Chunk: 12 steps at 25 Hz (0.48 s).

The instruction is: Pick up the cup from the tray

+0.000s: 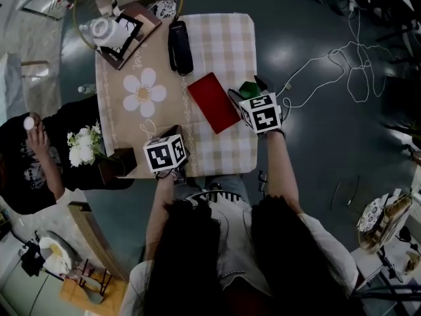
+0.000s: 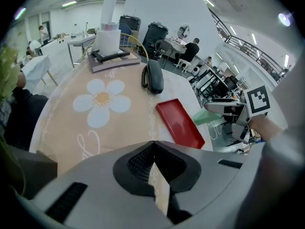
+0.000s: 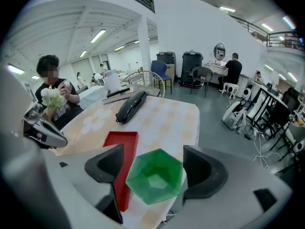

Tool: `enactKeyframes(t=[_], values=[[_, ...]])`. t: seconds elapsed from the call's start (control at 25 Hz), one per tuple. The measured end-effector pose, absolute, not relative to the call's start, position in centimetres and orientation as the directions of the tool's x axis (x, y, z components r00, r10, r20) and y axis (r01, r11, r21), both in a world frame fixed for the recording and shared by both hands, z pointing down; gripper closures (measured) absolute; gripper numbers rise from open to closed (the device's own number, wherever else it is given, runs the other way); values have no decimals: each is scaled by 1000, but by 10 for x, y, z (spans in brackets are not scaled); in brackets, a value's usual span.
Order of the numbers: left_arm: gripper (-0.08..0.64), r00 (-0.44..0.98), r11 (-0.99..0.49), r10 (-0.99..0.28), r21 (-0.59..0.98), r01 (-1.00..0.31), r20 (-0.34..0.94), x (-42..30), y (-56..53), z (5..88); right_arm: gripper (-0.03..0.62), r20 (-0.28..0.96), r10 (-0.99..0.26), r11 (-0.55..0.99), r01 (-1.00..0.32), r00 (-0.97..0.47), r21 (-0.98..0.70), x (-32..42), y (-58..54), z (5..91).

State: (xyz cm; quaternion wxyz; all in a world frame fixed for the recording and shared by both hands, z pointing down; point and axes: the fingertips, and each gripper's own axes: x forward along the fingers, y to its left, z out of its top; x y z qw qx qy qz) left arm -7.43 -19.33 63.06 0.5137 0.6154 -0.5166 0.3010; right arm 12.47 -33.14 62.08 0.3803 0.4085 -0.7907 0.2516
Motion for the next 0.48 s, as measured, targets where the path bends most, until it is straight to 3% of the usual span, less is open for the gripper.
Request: enactKeyframes(t=[0.28, 0.48], values=[[552, 296, 39, -354, 330, -943, 887, -72, -194, 623, 219, 699, -580, 501, -860, -418, -99, 128, -335, 566], [551, 312, 16, -391, 346, -938, 866, -69, -201, 608, 222, 595, -646, 449, -868, -478, -211, 126, -323, 519]])
